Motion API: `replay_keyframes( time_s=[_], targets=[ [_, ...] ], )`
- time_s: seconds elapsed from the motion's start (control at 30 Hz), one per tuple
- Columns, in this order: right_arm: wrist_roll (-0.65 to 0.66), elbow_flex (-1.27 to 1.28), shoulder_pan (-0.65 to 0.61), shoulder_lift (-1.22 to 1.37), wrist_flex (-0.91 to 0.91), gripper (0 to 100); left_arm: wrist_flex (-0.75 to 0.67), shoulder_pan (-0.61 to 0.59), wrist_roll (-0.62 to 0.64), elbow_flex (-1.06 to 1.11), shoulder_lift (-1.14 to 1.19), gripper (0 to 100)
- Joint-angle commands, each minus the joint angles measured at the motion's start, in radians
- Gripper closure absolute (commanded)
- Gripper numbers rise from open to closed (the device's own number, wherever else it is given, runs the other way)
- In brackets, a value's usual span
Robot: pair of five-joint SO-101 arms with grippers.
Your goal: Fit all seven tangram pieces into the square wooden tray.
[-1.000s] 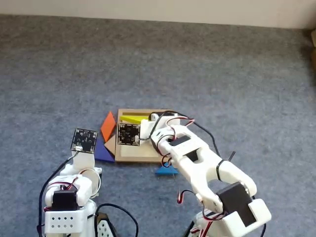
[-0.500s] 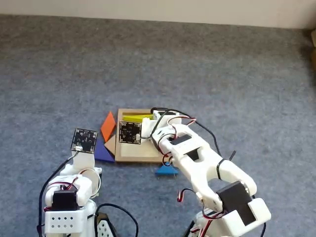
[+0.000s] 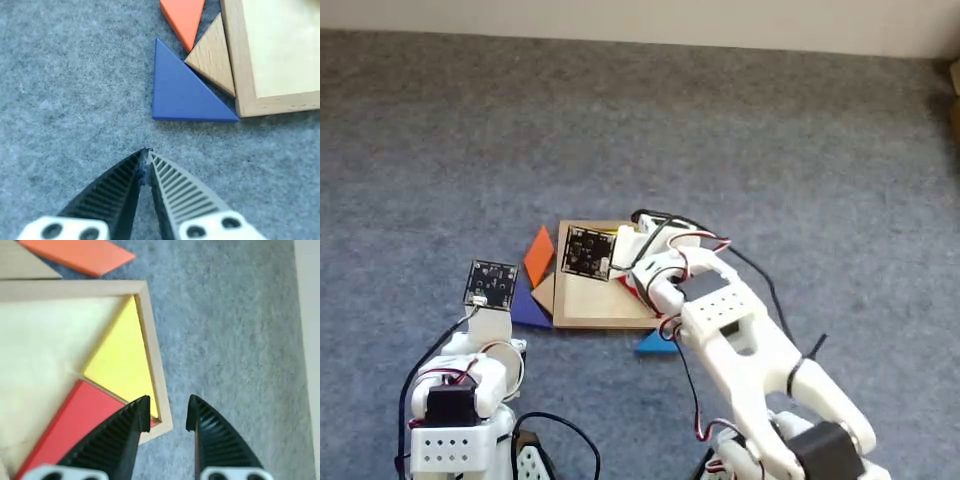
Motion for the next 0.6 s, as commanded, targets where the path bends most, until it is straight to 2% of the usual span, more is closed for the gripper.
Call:
replay_keyframes(
  time_s=[0.0, 0.07, 0.2, 0.33, 0.47, 0.57],
  targets=[
    [-0.017, -0.05, -0.028, -0.064, 0.018, 87.8, 0.006, 0.018, 0.005, 0.019, -0.051, 100],
    [-0.087, -0.058, -0.025, -0.05, 0.016, 87.8, 0.006, 0.018, 0.005, 0.019, -0.051, 100],
    [-0.308, -0.073, -0.016, 0.007, 0.013, 87.8, 0.006, 0.018, 0.005, 0.019, -0.051, 100],
    [-0.428, -0.163, 0.022, 0.084, 0.025, 89.8, 0.006, 0.018, 0.005, 0.019, -0.051, 100],
    [-0.517, -0.285, 0.079, 0.117, 0.168, 98.2, 0.006, 0.018, 0.005, 0.019, -0.051, 100],
    [-0.614, -0.372, 0.093, 0.107, 0.346, 98.9, 0.006, 0.018, 0.005, 0.019, -0.051, 100]
  ],
)
